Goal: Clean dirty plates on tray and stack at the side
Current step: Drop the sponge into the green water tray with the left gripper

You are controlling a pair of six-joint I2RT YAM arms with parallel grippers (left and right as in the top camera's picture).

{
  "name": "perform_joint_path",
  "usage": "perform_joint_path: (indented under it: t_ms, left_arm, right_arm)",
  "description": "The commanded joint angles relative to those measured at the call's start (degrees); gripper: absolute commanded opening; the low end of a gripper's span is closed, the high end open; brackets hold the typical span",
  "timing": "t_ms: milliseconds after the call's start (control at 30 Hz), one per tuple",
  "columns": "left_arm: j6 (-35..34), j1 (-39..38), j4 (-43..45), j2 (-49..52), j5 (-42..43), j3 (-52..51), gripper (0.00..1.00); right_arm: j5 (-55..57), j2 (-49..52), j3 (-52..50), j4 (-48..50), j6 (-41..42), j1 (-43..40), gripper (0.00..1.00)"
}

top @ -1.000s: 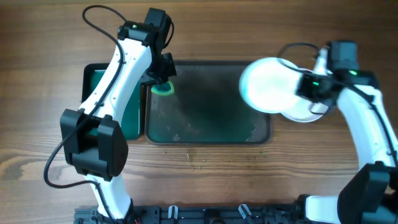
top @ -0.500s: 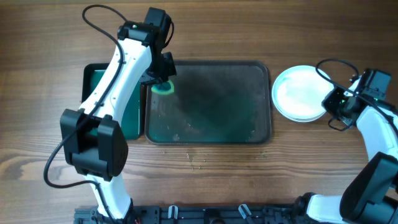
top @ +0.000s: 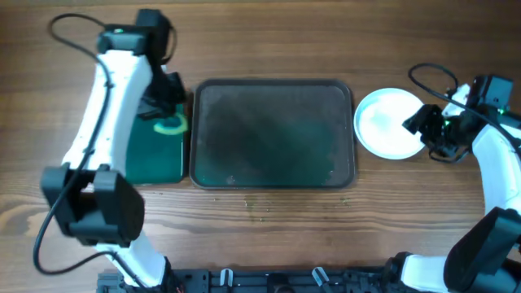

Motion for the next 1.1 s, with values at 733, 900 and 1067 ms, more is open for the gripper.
perform_joint_path:
  t_ms: [733, 900, 1067]
  left_arm:
    - [17.0, 9.9, 26.9, -1.7, 1.9, -24.9, 0.52]
    - [16.6, 9.6, 18.2, -3.8, 2.4, -15.6, 0.53]
    - [16.6, 9.0, 13.0, -8.6, 6.3, -7.2, 0.72]
  right_arm:
    - [-8.0, -2.5, 4.9, -2.1, -8.4, 16.4, 0.72]
    - [-7.7, -5.8, 11.9, -10.3, -10.8, 16.4, 1.00]
    - [-8.0, -12.5, 19.0, -17.3, -11.4, 16.5, 1.00]
